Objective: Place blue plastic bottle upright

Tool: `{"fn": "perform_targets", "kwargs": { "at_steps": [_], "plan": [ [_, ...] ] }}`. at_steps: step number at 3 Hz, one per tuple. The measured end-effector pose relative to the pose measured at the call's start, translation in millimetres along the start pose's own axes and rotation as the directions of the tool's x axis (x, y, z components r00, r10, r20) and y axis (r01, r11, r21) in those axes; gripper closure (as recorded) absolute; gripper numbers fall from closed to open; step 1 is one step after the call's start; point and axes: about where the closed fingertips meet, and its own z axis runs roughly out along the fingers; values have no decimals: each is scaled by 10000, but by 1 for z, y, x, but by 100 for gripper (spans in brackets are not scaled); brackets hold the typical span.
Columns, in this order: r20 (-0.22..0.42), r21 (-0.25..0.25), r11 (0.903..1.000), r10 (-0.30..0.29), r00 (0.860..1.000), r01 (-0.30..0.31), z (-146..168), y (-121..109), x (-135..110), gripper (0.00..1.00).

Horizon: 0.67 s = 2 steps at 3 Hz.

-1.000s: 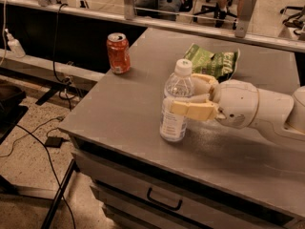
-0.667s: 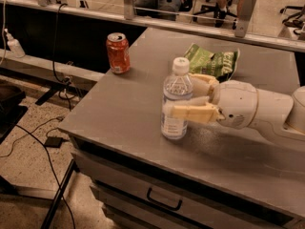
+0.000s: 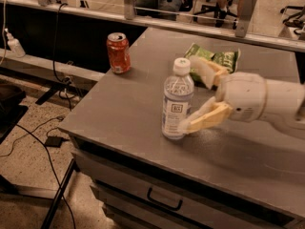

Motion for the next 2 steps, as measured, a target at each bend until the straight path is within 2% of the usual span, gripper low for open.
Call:
{"fn": "perform_targets", "kwargs": {
  "at_steps": [1, 2],
  "plan": [
    [-671, 417, 9972, -592, 9960, 621, -21, -5, -20, 0],
    [-787, 484, 9961, -699, 9944, 739, -24, -6, -24, 0]
  ]
}}
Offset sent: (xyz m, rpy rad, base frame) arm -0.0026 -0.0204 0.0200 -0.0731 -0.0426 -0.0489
